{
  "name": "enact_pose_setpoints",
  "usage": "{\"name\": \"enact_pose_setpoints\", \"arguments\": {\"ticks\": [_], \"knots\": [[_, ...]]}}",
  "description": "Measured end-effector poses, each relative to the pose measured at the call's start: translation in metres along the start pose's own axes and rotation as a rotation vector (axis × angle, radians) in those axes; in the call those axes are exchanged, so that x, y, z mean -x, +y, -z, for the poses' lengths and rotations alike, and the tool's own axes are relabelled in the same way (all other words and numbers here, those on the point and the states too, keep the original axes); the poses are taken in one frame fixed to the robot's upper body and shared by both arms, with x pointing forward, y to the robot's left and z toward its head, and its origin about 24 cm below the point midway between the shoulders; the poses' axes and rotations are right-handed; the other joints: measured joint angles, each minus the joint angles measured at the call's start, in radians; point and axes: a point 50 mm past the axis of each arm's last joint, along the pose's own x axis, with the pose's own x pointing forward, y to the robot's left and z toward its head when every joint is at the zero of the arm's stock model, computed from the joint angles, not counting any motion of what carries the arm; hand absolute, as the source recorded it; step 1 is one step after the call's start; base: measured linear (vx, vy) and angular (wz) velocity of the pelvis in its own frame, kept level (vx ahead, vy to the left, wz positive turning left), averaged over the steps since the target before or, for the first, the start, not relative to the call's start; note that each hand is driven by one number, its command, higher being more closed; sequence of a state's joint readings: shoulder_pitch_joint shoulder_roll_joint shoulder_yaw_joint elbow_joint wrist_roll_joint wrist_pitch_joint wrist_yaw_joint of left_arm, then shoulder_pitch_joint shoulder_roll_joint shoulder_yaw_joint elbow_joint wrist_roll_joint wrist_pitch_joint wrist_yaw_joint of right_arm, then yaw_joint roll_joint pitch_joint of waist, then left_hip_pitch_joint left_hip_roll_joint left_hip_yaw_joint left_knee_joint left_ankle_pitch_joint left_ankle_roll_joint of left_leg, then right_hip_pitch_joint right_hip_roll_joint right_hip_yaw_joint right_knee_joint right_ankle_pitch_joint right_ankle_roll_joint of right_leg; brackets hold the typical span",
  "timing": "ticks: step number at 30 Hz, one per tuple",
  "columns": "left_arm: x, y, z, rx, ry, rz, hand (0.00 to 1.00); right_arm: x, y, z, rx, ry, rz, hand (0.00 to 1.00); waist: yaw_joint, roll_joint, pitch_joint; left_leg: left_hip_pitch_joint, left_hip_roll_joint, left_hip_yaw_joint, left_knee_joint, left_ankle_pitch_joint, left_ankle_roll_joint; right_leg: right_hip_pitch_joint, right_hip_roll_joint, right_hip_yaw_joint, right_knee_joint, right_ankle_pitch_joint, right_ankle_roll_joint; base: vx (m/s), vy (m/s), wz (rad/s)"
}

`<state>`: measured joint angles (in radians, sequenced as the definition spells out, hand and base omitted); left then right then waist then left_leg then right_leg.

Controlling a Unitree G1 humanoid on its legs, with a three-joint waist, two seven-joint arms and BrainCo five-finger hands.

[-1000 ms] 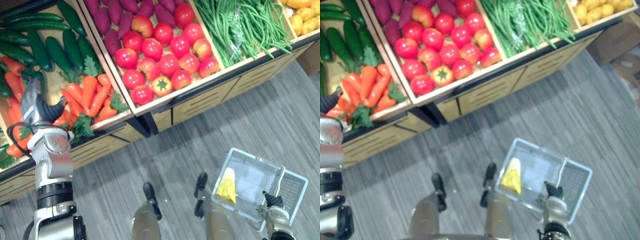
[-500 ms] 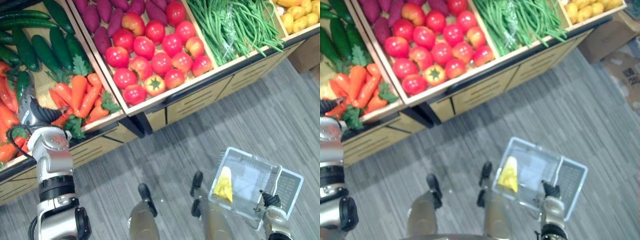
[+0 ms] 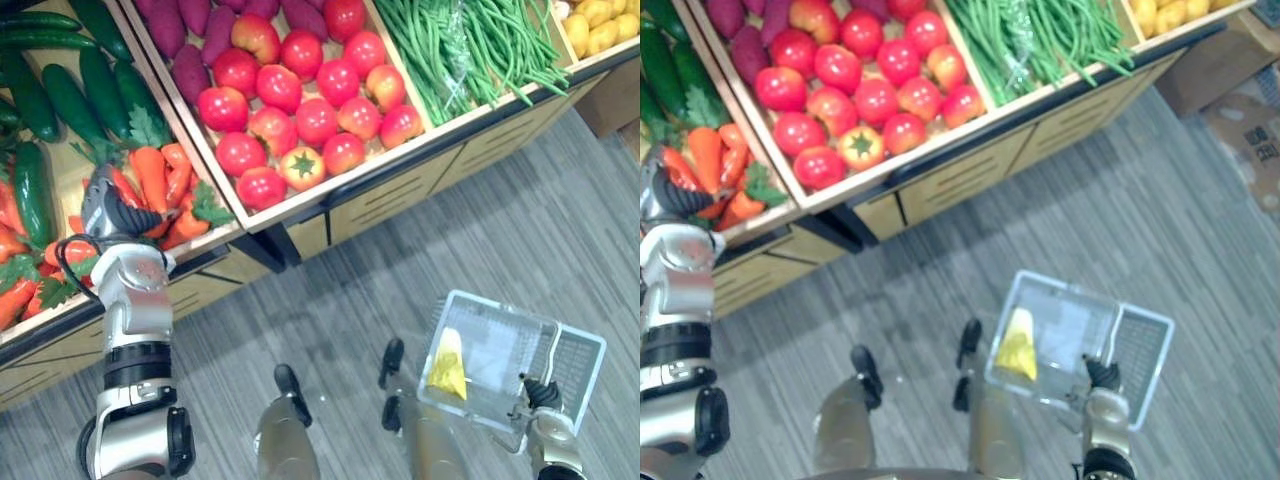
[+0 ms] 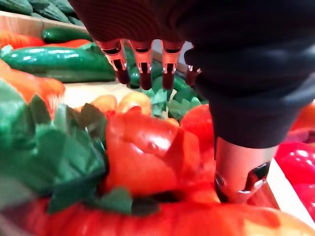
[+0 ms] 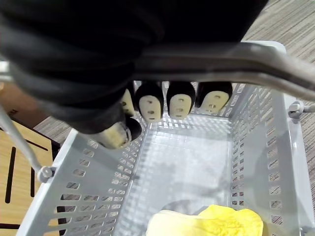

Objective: Pick vegetable in the basket

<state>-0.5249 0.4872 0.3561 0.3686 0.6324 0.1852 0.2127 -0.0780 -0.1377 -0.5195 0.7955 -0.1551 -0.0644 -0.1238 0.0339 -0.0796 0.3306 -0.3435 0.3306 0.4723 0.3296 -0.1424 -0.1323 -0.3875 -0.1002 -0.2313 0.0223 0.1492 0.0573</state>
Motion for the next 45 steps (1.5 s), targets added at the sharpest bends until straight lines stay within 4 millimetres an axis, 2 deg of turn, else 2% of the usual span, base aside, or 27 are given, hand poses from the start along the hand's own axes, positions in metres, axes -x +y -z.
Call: {"name": "enact_pose_setpoints", "arguments": {"ticks": [7,14,15,21,24,32,45], "knots": [[0.003,-0.004,0.001,0.008,0.005,0.009,0.0,0.0,-0.001,-0.003,-0.004,-0.014,0.004,1.0,0.004,0.023,-0.001,-0.005,0.007,0.014,0.012,-0.003,0.0,-0.017,0.006,0.012,0.006,0.0,0.0,0.0,-0.01,-0.07],[0.003,-0.003,0.004,0.011,0.019,0.005,0.0,0.0,0.002,-0.004,0.006,-0.019,-0.006,1.0,0.007,0.024,0.0,-0.005,0.012,0.019,0.013,-0.005,-0.002,-0.022,0.01,0.019,0.006,0.001,0.001,0.0,-0.006,-0.02],[0.003,-0.003,0.005,0.017,0.024,0.003,1.0,0.0,0.002,-0.004,0.007,-0.021,-0.008,1.0,0.007,0.024,0.0,-0.005,0.013,0.02,0.013,-0.005,-0.003,-0.022,0.011,0.02,0.006,0.001,0.001,-0.02,-0.017,-0.03],[0.006,-0.007,0.006,0.049,0.045,0.006,1.0,0.0,0.002,-0.005,0.007,-0.023,-0.009,1.0,0.007,0.024,0.0,-0.006,0.016,0.026,0.013,-0.005,-0.003,-0.027,0.014,0.024,0.001,0.006,0.009,-0.01,-0.013,-0.03],[0.008,-0.003,-0.003,0.056,0.01,0.002,1.0,0.0,0.002,-0.006,0.005,-0.026,-0.009,1.0,0.005,0.024,-0.001,-0.022,0.016,0.02,0.019,-0.005,-0.003,-0.033,0.014,0.023,-0.007,0.012,0.017,-0.01,-0.004,0.02],[0.032,-0.004,-0.008,0.084,-0.021,0.023,1.0,0.0,0.002,-0.006,0.005,-0.03,-0.011,1.0,0.009,0.025,-0.001,-0.022,0.013,0.016,0.02,-0.005,-0.003,-0.032,0.013,0.023,-0.007,0.014,0.02,0.0,0.0,0.0],[0.041,0.017,-0.021,0.072,-0.095,-0.055,1.0,0.002,0.0,-0.001,0.011,-0.016,-0.009,1.0,0.011,0.044,-0.024,-0.02,0.011,0.008,0.02,-0.004,-0.001,-0.025,0.012,0.022,-0.008,0.016,0.022,-0.01,-0.003,0.0]]}}
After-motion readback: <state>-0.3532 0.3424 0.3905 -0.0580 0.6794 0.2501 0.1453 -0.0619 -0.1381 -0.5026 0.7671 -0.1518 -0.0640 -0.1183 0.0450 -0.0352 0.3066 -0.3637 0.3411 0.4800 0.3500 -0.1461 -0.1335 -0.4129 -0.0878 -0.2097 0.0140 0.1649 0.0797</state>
